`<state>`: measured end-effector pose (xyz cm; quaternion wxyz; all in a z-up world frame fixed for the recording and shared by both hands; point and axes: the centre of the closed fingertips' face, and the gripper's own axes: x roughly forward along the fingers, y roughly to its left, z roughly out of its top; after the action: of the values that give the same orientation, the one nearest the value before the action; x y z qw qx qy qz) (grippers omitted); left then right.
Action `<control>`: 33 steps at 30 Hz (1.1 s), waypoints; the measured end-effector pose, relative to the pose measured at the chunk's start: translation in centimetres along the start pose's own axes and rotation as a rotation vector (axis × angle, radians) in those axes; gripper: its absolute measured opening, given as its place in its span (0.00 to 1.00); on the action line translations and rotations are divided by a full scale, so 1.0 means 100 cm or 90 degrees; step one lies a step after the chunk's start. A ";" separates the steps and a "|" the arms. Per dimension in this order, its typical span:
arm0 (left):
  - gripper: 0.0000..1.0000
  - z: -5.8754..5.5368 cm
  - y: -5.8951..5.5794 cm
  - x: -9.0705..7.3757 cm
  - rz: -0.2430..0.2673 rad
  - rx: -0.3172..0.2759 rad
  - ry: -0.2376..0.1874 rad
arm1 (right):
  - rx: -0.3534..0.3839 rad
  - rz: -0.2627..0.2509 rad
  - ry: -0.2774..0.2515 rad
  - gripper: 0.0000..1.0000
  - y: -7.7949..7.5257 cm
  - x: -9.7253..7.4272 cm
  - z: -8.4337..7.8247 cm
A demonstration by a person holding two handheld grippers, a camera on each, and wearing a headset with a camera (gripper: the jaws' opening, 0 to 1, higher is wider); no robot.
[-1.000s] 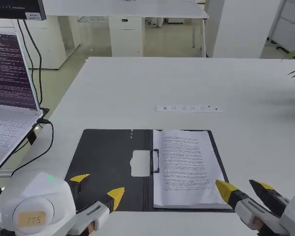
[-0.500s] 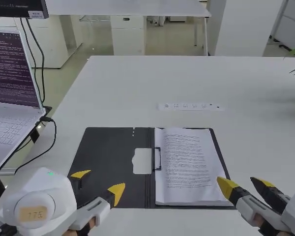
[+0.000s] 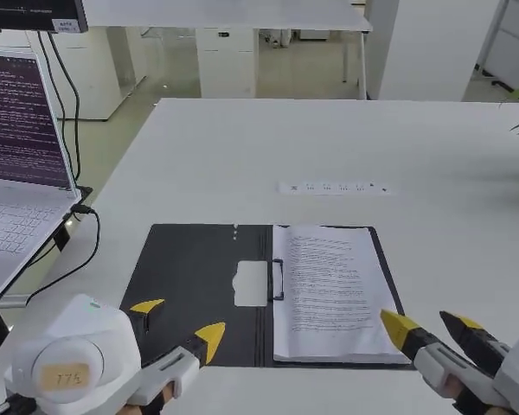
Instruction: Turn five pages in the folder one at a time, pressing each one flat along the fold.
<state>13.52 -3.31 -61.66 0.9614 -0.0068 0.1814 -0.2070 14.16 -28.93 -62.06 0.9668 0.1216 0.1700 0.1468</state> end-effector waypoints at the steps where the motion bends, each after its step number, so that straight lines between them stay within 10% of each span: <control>1: 0.47 0.000 0.000 0.000 -0.001 0.001 0.001 | 0.002 0.000 0.000 0.52 0.000 0.000 0.000; 33: 0.47 0.001 -0.003 0.002 -0.005 0.010 0.000 | 0.005 -0.001 0.000 0.52 0.000 0.001 -0.001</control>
<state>13.54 -3.68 -61.63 0.9606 0.0003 0.1797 -0.2121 14.16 -28.84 -62.20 0.9665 0.1252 0.1706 0.1451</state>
